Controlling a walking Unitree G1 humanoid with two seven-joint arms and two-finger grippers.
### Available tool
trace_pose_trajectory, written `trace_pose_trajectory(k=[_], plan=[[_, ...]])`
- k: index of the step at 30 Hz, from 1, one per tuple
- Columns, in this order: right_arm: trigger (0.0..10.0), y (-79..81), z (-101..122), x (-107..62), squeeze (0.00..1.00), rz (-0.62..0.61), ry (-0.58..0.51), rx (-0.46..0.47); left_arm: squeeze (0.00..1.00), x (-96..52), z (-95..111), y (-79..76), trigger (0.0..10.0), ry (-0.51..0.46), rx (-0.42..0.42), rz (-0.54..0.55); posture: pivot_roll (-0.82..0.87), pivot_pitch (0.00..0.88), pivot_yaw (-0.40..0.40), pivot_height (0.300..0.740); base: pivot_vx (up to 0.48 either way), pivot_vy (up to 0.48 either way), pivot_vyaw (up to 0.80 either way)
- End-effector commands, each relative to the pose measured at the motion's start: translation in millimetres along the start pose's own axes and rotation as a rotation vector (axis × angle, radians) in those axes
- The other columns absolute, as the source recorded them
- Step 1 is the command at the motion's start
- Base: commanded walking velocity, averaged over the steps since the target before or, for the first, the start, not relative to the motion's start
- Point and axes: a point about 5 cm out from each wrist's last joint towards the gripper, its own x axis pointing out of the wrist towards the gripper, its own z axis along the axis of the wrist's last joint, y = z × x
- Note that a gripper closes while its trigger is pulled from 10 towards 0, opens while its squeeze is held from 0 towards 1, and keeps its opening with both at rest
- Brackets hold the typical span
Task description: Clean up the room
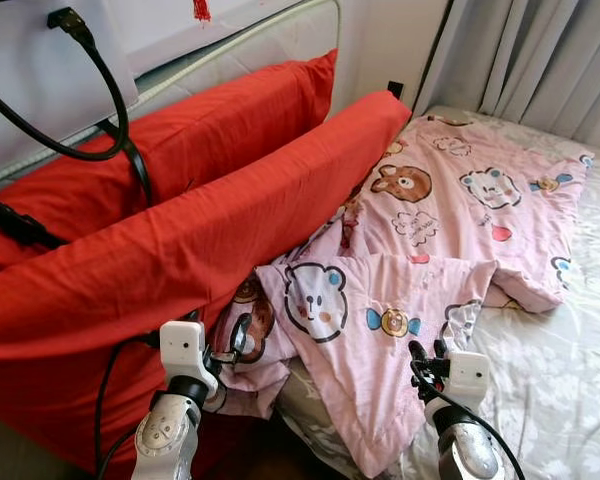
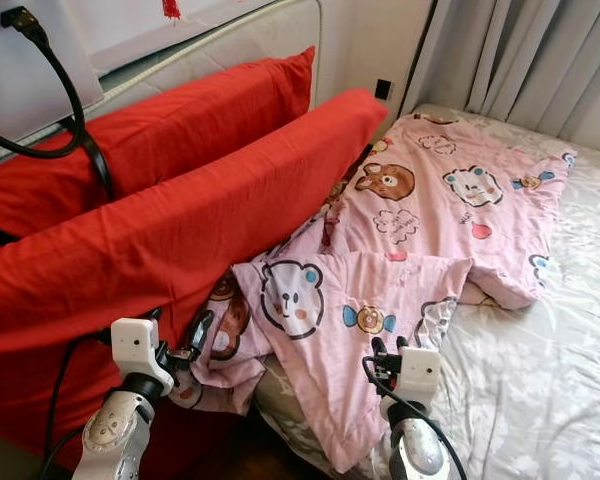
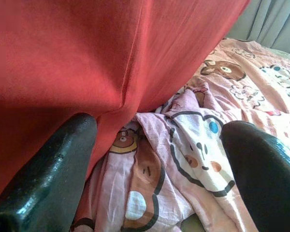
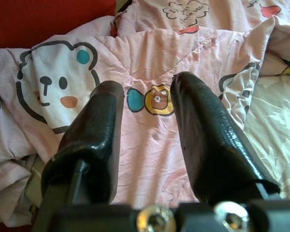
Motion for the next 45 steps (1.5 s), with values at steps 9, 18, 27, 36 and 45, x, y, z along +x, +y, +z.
trace_pose_trajectory(k=[9,18,27,36,45], plan=[[10.0,-0.4,-0.5,-1.7,0.00,0.001,-0.006,0.016,0.00,-5.0,0.4,-3.4,10.0,0.009,-0.012,0.005,-0.06,0.115,-0.059,0.680,0.000,0.000,0.00],[10.0,-0.6,-3.9,0.3,0.00,-0.005,0.032,0.001,0.00,-6.4,0.3,-4.1,10.0,0.019,-0.015,0.009,-0.05,0.115,-0.058,0.660,0.000,0.000,0.00],[10.0,-1.1,-0.4,0.3,0.00,-0.009,0.005,0.019,0.00,-6.8,-2.5,-3.1,10.0,0.033,-0.017,0.014,-0.05,0.111,-0.056,0.660,0.000,0.000,0.00],[10.0,-1.3,-3.6,2.3,0.00,-0.013,0.044,0.004,0.00,-7.1,-4.2,-2.9,10.0,0.041,-0.015,0.015,-0.05,0.110,-0.057,0.660,0.000,0.000,0.00],[10.0,0.9,-3.8,1.1,0.00,-0.010,0.024,0.022,0.00,-7.4,-4.0,-3.2,10.0,0.041,-0.017,0.015,-0.05,0.109,-0.056,0.650,0.000,0.000,0.00]])
